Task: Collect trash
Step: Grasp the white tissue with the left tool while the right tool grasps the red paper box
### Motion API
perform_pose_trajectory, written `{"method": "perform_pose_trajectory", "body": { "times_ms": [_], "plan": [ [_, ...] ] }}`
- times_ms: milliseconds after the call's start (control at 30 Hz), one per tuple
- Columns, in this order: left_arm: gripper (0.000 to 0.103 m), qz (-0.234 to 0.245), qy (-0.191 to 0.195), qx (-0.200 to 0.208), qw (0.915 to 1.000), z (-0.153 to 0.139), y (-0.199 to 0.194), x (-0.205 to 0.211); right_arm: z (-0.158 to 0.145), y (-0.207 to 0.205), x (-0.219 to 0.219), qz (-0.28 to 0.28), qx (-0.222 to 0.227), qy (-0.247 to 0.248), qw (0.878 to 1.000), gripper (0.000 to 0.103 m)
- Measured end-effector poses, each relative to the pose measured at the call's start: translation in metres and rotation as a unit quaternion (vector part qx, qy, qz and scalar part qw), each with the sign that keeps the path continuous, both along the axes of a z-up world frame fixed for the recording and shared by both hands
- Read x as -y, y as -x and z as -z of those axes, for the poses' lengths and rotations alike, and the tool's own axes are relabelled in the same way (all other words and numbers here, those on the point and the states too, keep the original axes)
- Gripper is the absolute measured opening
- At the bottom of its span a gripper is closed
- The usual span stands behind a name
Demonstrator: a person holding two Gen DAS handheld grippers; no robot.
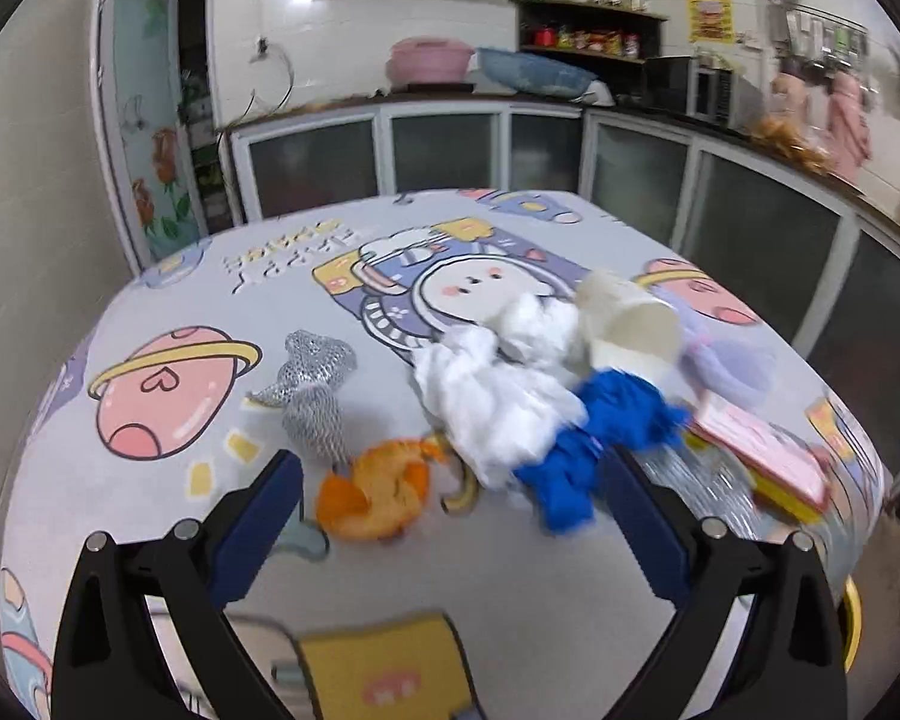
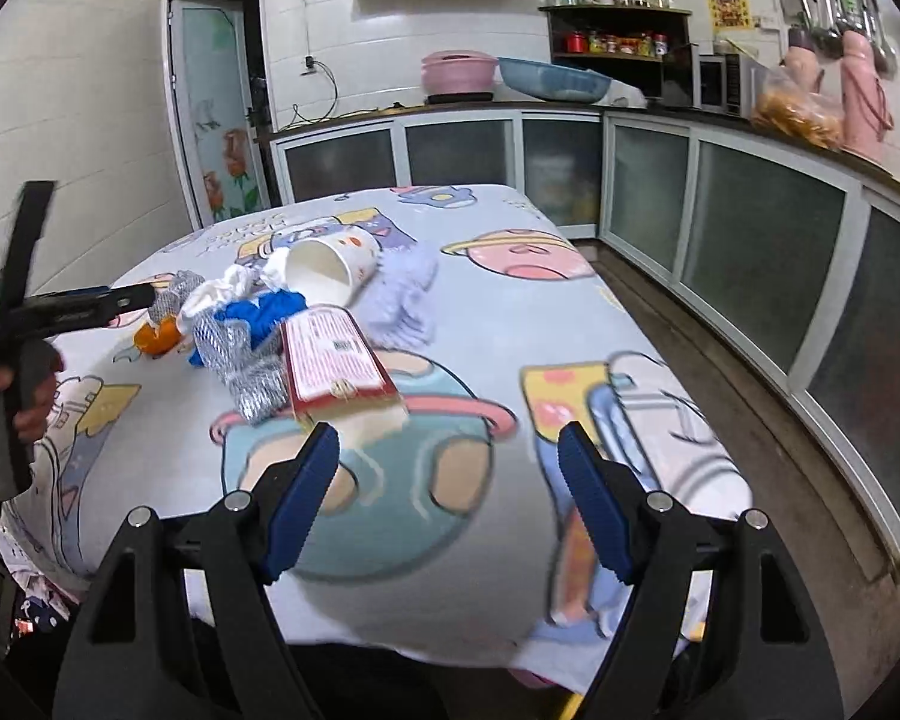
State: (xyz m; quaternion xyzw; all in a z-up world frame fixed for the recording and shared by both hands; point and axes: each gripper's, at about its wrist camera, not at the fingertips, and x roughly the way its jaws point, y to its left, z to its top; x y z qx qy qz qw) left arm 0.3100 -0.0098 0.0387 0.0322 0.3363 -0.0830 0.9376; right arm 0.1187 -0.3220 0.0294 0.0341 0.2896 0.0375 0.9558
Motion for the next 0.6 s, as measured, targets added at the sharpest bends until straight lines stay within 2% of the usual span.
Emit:
{"method": "perform_pose_trajectory", "body": {
  "times_ms": [133, 300, 467, 600],
  "plan": [
    [0.095, -0.013, 0.016, -0.027, 0.9994, 0.006, -0.039, -0.002, 0.002, -0.025, -0.013, -0.018, -0.006, -0.007, 1.0, 0.072],
    [0.095, -0.018, 0.026, -0.043, 0.9986, 0.015, -0.058, -0.002, 0.004, -0.042, -0.03, -0.068, -0.009, -0.015, 0.998, 0.075],
    [0.095, -0.017, 0.024, -0.061, 0.9977, 0.025, -0.071, -0.004, 0.02, -0.062, -0.049, -0.091, -0.025, 0.03, 0.995, 0.075],
    [0.095, -0.021, 0.034, -0.074, 0.9965, 0.032, -0.081, -0.007, 0.029, -0.076, -0.051, -0.092, -0.035, 0.032, 0.995, 0.075]
  ]
}}
